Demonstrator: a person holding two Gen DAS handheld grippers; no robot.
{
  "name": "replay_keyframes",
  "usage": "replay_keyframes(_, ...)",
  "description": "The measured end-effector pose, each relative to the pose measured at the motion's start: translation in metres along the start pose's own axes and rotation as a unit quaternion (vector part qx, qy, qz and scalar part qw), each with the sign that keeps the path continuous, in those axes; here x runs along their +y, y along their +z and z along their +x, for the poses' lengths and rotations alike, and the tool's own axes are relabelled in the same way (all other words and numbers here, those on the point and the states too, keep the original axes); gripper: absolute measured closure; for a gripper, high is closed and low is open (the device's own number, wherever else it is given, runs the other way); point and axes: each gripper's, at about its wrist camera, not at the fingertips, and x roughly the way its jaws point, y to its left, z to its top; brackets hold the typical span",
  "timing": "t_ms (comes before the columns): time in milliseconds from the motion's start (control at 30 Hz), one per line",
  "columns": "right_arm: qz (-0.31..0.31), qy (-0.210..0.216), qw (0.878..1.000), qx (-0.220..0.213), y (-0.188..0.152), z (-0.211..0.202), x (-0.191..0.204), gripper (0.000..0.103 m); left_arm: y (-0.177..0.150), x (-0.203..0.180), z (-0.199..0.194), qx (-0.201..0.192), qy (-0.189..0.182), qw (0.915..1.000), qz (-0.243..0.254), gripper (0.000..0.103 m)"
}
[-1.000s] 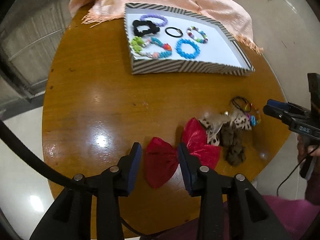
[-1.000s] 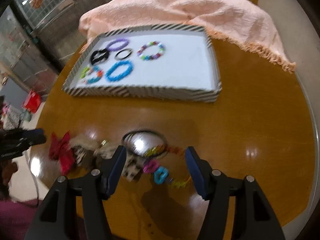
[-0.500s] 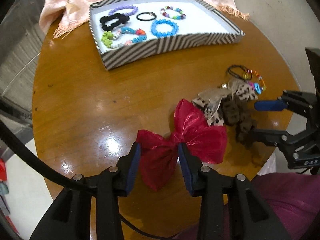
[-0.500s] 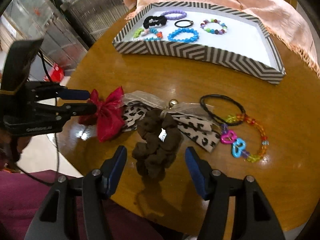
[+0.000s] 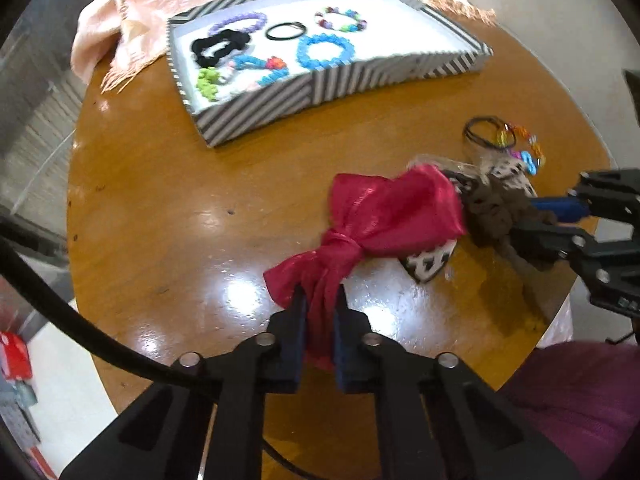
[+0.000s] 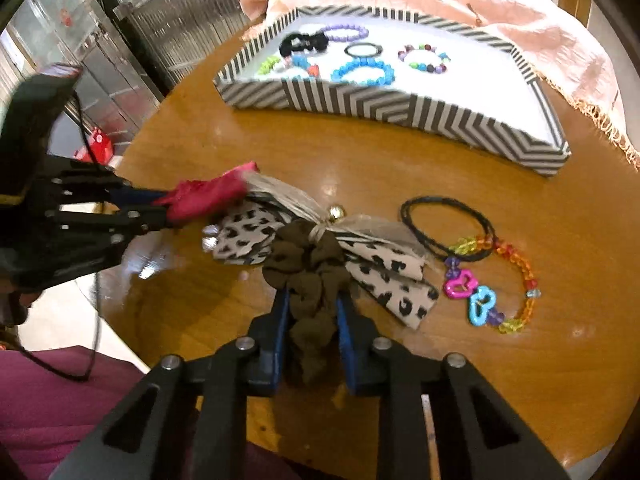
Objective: Organize jewelry
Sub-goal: 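Carry the red bow with the left tool while the right tool carries the leopard-bow scrunchie into the tray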
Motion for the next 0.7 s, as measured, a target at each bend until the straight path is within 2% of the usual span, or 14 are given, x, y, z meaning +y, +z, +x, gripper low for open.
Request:
replay_keyframes(133,-0.006,0.013,1.0,-0.027,0.009,-0.028,0.005,0.081,0.006,0.005,-0.017,-0.025,0.003,0.9996,-0.008,0.101)
replay_keyframes(367,0.011,0.037,0.996,-0.082,0.038,-0.073,-0.005,0.081,0.026,0.011,-0.049,-0.066,-0.023,0.9971,-0.029,0.102)
replay_keyframes(700,0.037,-0.014,0.99,-0.135,0.079,-0.091,-0.042,0.081,0.081,0.014,-0.06,-0.1,0.01,0.9942,-0.037,0.102)
